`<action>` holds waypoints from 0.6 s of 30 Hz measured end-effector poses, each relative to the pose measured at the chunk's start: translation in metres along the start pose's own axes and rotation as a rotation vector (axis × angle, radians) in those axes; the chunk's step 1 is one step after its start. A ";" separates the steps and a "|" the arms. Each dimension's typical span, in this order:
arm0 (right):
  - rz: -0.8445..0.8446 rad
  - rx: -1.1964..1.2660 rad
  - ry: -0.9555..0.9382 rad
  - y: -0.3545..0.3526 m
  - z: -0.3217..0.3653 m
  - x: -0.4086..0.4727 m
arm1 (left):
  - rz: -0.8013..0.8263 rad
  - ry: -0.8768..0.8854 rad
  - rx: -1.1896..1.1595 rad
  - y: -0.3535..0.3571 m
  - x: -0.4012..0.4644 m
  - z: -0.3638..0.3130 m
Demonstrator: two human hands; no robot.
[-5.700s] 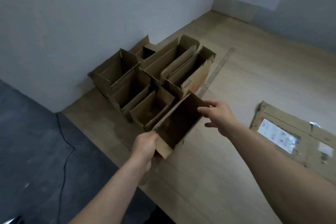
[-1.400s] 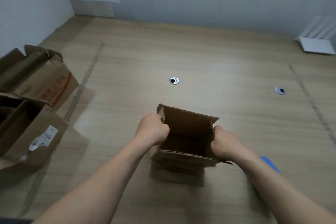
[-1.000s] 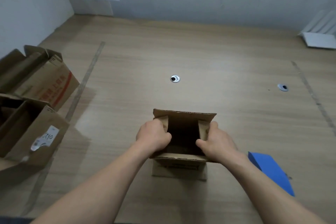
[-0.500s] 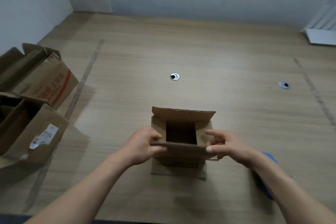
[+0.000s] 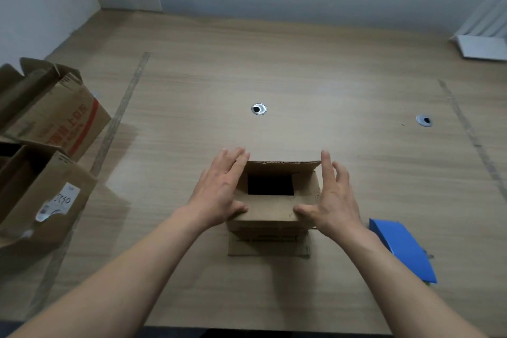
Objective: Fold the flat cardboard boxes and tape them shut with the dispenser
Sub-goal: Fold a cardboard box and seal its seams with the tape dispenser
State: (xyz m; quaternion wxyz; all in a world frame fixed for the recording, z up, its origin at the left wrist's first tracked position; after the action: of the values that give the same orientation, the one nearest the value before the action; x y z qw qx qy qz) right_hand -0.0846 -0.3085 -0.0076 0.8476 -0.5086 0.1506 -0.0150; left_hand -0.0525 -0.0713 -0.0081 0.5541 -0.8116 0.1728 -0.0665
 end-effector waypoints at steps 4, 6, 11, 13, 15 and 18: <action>0.143 0.069 -0.087 0.018 0.001 0.002 | -0.006 0.170 -0.014 0.011 -0.015 -0.004; 0.164 0.165 -0.097 0.025 -0.003 -0.003 | 0.018 0.170 -0.009 0.023 -0.022 0.000; 0.121 0.305 -0.088 0.024 -0.007 -0.011 | 0.097 0.007 -0.104 0.048 -0.038 0.006; 0.113 0.303 -0.088 0.024 -0.007 -0.012 | 0.087 -0.026 -0.143 0.054 -0.043 0.001; 0.086 0.270 -0.094 0.025 -0.008 -0.017 | 0.042 -0.113 -0.214 0.054 -0.045 0.001; 0.047 0.226 -0.092 0.033 -0.012 -0.032 | -0.041 -0.145 -0.252 0.052 -0.048 -0.004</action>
State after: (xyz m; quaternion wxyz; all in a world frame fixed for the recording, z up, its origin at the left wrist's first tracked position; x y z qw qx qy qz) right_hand -0.1228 -0.2976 -0.0336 0.9057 -0.4061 0.1207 0.0112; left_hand -0.1096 -0.0751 -0.0509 0.4572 -0.8808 0.1229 0.0031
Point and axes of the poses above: each hand's wrist, its own x-axis towards the middle knuckle, its own y-axis out of the palm, z = x × y, the point moved 10 cm from there along x, towards the middle knuckle, and after that the axes turned 1 degree about y, right-handed, at the moved point
